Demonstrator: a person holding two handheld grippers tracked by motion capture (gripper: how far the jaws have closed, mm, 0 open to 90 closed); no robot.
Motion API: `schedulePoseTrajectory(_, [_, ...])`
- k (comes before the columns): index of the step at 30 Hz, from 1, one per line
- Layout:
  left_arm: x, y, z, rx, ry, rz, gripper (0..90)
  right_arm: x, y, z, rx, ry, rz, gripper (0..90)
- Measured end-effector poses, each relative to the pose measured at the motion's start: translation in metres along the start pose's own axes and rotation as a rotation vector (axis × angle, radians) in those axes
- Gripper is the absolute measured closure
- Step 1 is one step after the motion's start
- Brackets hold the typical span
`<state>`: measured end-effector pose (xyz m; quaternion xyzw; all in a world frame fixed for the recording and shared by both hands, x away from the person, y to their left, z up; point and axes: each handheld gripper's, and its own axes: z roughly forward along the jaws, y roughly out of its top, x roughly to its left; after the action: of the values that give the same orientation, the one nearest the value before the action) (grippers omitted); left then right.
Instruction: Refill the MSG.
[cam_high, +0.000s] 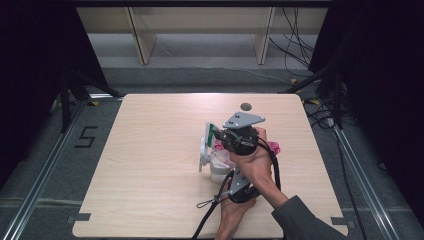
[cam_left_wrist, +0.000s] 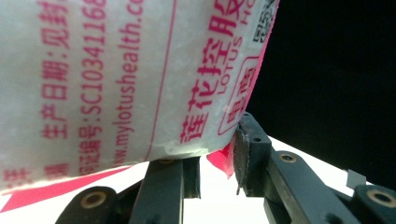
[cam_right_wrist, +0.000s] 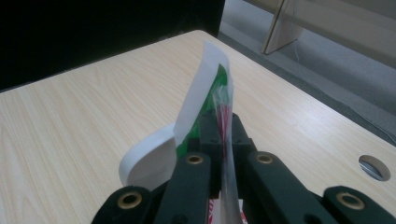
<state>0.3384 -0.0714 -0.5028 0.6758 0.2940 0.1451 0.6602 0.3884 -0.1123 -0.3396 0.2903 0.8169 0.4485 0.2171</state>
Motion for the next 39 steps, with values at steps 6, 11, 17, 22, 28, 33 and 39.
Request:
schedulePoseTrajectory(6, [0.0019,0.0010,-0.0018,0.034,0.007,0.042,73.5,0.0011,0.0001,0.0004,0.006,0.002,0.011,89.6])
schedulePoseTrajectory(11, [0.0016,0.0005,-0.0007,0.037,0.003,0.042,73.5,0.0002,-0.0004,0.0001,0.016,0.005,0.001,89.6])
schedulePoseTrajectory(17, [0.0009,0.0007,-0.0009,0.035,0.001,0.040,73.6,0.0013,0.0000,-0.0004,0.022,0.001,0.000,89.6])
schedulePoseTrajectory(22, [0.0007,0.0004,-0.0005,0.036,0.001,0.042,73.6,0.0011,0.0000,-0.0010,0.011,0.004,-0.001,89.6])
schedulePoseTrajectory(28, [0.0006,0.0003,0.0001,0.036,0.002,0.042,73.6,0.0014,-0.0005,-0.0001,0.023,-0.001,0.002,89.6])
schedulePoseTrajectory(33, [0.0007,0.0004,0.0000,0.039,0.001,0.041,73.6,0.0020,-0.0006,0.0004,0.017,-0.006,0.010,89.6])
schedulePoseTrajectory(39, [0.0010,0.0007,-0.0005,0.035,0.003,0.042,73.6,0.0018,-0.0002,0.0017,0.008,-0.005,-0.012,89.6])
